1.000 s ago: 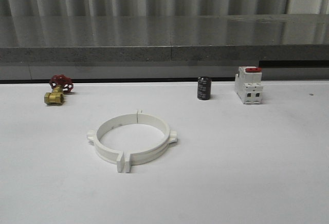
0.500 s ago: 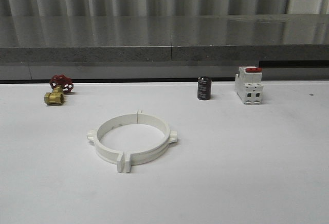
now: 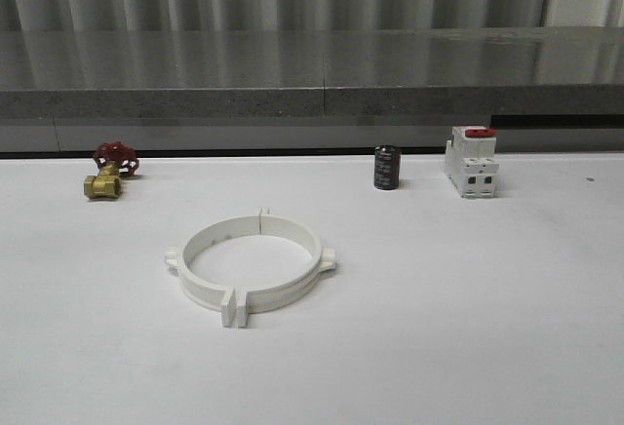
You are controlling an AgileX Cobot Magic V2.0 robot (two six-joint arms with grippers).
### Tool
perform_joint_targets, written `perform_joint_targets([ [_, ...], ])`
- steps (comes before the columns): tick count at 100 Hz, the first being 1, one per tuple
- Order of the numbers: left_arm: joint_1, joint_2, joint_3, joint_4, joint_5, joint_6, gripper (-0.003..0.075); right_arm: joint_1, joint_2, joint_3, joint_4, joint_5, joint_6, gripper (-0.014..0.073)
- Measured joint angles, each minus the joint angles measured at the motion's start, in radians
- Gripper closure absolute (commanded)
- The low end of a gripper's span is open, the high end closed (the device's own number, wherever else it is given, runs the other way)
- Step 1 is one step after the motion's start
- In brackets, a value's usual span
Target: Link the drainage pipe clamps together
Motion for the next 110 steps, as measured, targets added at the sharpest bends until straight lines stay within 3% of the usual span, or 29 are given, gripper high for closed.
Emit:
perform_joint_targets([
  [17, 0.000, 0.000, 0.000, 0.000, 0.000, 0.000, 0.0740, -0.027, -0.107, 0.105, 0.003, -0.119, 0.000, 0.0662],
  [47, 0.000, 0.000, 0.000, 0.000, 0.000, 0.000, 0.0740, -0.184, -0.384, 0.404, 0.097, -0.415, 0.000, 0.0662],
  [69, 0.000, 0.000, 0.000, 0.000, 0.000, 0.000, 0.0740, -0.210, -0.565, 0.547, 0.175, -0.496, -0.057, 0.0662],
  [110, 0.000, 0.000, 0.000, 0.000, 0.002, 0.000, 0.0740, -0.210, -0.585, 0.674, 0.232, -0.686, -0.160, 0.0662],
])
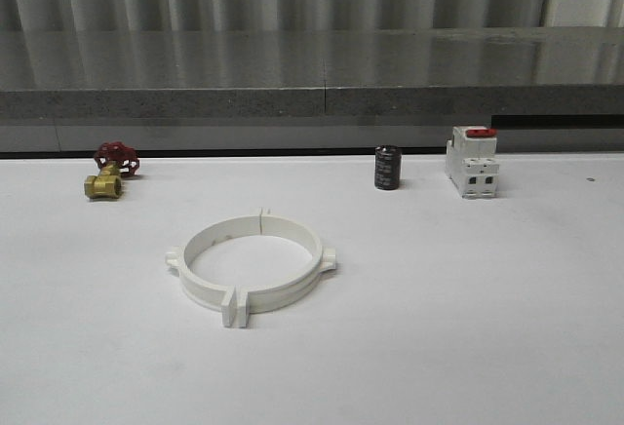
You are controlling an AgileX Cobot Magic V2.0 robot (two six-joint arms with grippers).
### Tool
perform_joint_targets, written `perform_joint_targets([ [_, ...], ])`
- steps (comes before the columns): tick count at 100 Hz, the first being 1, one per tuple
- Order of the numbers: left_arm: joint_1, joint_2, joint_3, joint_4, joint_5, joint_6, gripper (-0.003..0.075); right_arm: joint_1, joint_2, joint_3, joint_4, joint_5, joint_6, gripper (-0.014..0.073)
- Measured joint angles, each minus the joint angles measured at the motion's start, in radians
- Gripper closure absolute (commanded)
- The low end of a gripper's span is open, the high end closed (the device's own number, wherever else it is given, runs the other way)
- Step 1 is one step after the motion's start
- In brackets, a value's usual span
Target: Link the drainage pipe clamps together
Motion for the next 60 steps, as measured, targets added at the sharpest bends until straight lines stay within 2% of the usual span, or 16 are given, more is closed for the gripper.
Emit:
perform_joint_targets([
  [60, 0.000, 0.000, 0.000, 0.000, 0.000, 0.000, 0.0740, 0.000, 0.000, 0.000, 0.002, -0.102, -0.014, 0.0662],
])
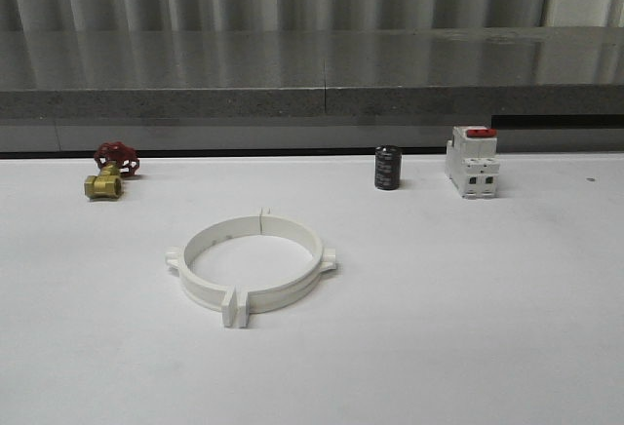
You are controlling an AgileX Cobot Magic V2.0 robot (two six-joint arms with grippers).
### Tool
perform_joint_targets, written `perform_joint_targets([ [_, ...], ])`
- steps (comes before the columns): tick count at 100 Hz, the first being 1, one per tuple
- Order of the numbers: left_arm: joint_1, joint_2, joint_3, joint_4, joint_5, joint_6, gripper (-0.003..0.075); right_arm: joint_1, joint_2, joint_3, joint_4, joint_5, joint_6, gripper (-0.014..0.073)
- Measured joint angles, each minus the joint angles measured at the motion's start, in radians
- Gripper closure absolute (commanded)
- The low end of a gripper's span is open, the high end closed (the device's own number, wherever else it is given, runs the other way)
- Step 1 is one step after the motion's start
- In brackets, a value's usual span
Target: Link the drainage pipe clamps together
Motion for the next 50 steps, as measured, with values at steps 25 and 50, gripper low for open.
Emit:
perform_joint_targets([
  [25, 0.000, 0.000, 0.000, 0.000, 0.000, 0.000, 0.0740, 0.000, 0.000, 0.000, 0.000, -0.010, -0.002, 0.0662],
  [50, 0.000, 0.000, 0.000, 0.000, 0.000, 0.000, 0.0740, 0.000, 0.000, 0.000, 0.000, -0.010, -0.002, 0.0662],
])
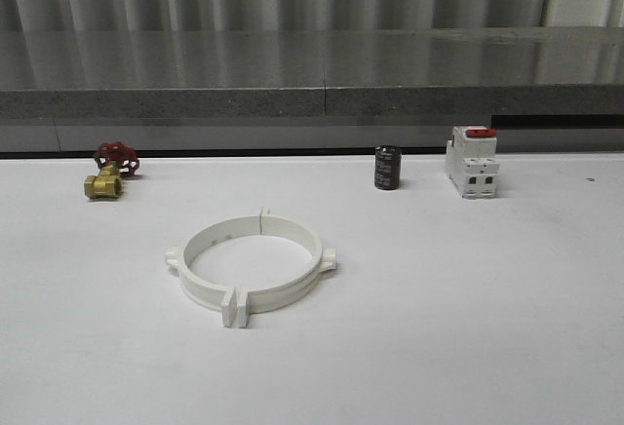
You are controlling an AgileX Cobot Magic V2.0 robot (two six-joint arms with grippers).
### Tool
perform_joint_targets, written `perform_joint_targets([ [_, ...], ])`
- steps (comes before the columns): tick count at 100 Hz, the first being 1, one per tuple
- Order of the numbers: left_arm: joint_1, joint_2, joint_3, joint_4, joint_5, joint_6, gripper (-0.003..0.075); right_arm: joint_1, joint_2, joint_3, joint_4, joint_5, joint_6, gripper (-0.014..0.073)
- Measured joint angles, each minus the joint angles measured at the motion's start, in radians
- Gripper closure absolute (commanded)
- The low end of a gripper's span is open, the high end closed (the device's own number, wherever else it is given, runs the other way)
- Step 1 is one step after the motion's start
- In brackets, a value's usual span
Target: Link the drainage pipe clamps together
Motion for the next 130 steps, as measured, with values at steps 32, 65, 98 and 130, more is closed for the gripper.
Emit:
perform_joint_targets([
  [32, 0.000, 0.000, 0.000, 0.000, 0.000, 0.000, 0.0740, 0.000, 0.000, 0.000, 0.000, 0.000, 0.000, 0.0662],
  [65, 0.000, 0.000, 0.009, 0.000, 0.000, 0.000, 0.0740, 0.000, 0.000, 0.000, 0.000, 0.000, 0.000, 0.0662],
  [98, 0.000, -0.095, 0.061, -0.002, 0.016, 0.002, 0.0740, 0.000, 0.000, 0.000, 0.000, 0.000, 0.000, 0.0662],
  [130, 0.046, -0.335, 0.110, -0.034, 0.132, 0.063, 0.0740, 0.000, 0.000, 0.000, 0.000, 0.000, 0.000, 0.0662],
])
